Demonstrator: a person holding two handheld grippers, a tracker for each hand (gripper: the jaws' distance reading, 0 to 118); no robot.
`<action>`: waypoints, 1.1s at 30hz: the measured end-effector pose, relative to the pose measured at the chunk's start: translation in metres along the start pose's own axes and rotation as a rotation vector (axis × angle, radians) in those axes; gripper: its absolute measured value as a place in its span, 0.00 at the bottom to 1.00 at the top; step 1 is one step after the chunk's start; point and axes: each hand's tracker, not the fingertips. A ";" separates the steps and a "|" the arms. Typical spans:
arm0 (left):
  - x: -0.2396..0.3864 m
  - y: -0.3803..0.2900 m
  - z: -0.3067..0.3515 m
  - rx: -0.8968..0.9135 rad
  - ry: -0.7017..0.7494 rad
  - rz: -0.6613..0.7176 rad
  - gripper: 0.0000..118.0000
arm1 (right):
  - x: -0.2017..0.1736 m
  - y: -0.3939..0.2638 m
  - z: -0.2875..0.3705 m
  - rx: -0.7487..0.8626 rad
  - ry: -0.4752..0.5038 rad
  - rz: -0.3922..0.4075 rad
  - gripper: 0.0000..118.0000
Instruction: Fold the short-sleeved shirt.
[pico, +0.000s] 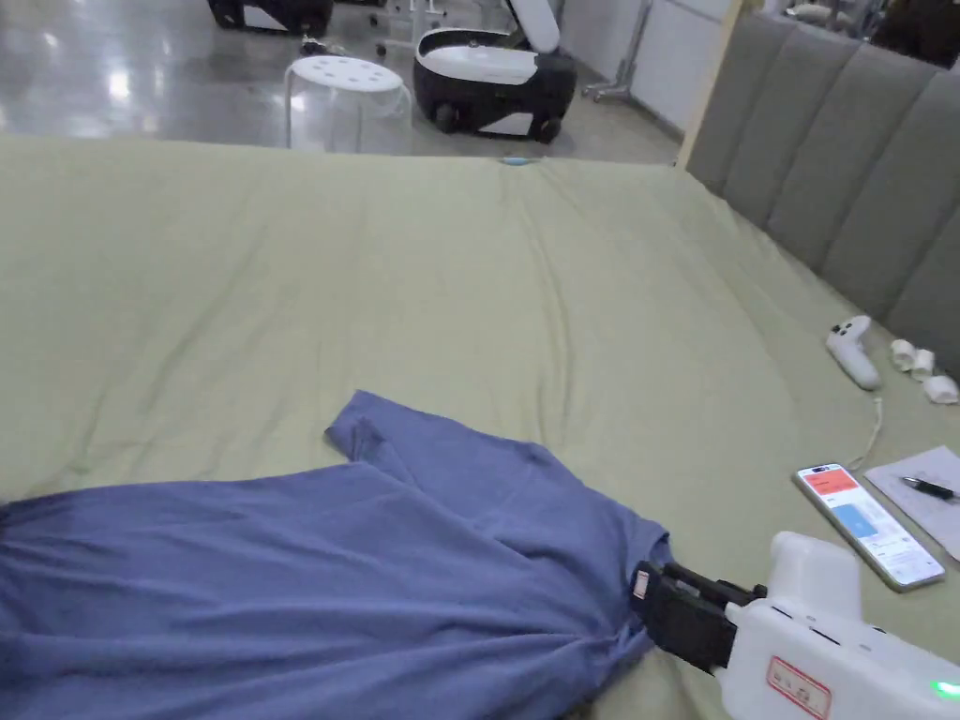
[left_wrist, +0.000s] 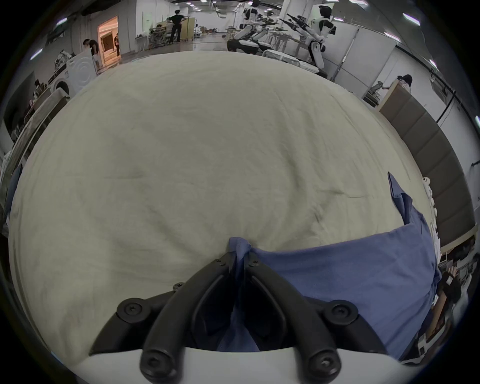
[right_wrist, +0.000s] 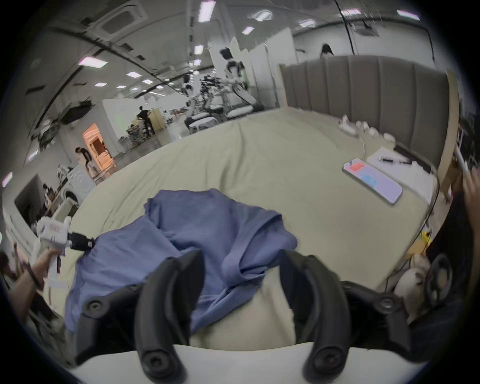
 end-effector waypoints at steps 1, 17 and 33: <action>0.001 0.001 0.000 0.000 0.006 -0.013 0.05 | 0.004 0.000 -0.009 -0.020 0.017 -0.038 0.67; -0.007 -0.018 0.037 0.178 -0.056 -0.045 0.05 | -0.007 -0.008 -0.013 -0.003 0.043 -0.052 0.11; -0.041 0.076 0.334 0.829 -0.081 -0.053 0.05 | -0.143 0.208 0.045 0.372 0.274 0.209 0.10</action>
